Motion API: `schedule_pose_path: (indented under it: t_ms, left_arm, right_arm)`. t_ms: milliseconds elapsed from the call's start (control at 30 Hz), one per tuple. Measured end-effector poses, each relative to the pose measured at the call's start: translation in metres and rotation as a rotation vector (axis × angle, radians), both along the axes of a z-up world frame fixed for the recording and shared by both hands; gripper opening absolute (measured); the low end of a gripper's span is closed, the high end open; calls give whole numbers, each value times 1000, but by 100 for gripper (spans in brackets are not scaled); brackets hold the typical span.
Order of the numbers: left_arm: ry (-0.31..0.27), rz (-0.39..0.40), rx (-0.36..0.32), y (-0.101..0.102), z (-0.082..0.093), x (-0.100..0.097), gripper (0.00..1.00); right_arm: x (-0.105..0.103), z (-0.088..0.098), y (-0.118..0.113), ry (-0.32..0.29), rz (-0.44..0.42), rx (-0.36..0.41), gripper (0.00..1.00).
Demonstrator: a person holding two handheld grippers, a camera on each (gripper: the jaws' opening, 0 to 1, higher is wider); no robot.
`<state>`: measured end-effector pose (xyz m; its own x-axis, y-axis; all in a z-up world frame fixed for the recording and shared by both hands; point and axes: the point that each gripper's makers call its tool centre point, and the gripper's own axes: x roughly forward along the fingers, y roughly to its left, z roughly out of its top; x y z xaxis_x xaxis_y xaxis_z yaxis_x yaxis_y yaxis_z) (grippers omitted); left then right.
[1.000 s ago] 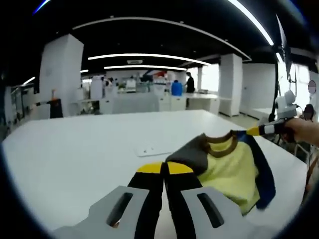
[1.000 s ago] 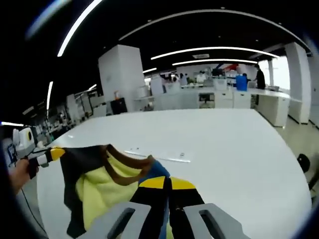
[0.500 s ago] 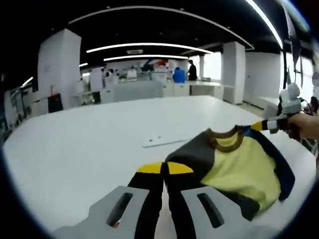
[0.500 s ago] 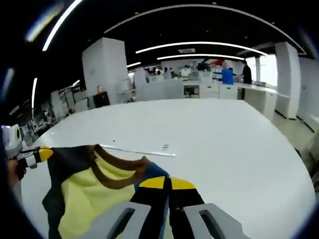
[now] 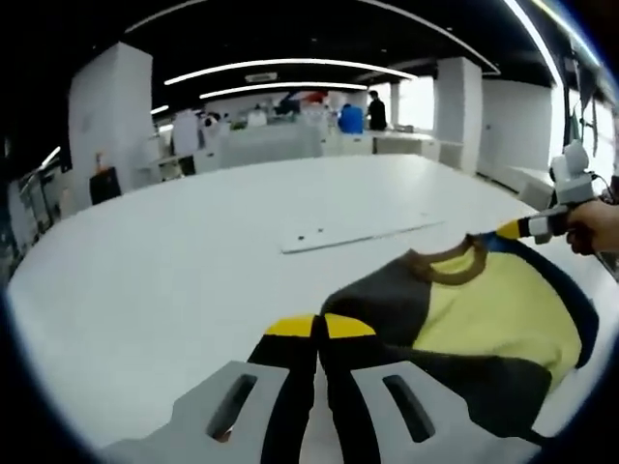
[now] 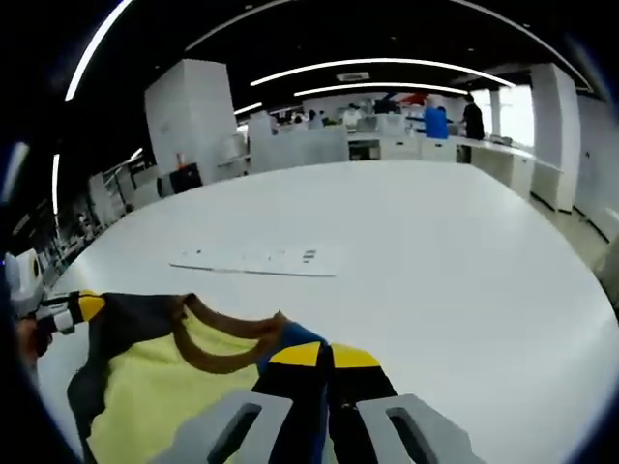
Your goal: Fold the garment on the visible template until the final outline fits inside the template.
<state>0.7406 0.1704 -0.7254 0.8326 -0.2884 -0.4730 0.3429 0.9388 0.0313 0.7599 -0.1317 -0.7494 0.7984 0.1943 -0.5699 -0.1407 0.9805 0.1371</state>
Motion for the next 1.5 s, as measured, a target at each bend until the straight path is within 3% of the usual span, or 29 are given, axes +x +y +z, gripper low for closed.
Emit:
schedule_pose_path:
  t_ms: [133, 267, 400, 567, 733, 933, 1300, 1500]
  left_arm:
    - [2, 8, 18, 4, -2, -1, 0]
    - [-3, 51, -36, 11, 5, -1, 9]
    - [-12, 23, -8, 8, 11, -8, 19]
    - [-19, -4, 12, 6, 21, -19, 33]
    - [-36, -40, 24, -1, 33, -33, 43]
    - [-16, -58, -32, -12, 38, -58, 52]
    - [5, -127, -25, -21, 41, -101, 61]
    - [-8, -157, -13, -20, 51, -124, 61]
  right_arm:
    - [-2, -3, 1, 9, 18, -1, 0]
    - [-7, 1, 5, 24, 45, 22, 6]
    - [-13, 11, 13, 14, 111, 14, 19]
    - [-24, 26, 22, 11, 170, 40, 49]
    - [-44, 40, 32, 25, 254, 26, 64]
    - [-71, 54, 42, 46, 320, 47, 70]
    - [-125, 75, 52, 21, 384, 33, 69]
    - [-153, 78, 49, 15, 414, 20, 69]
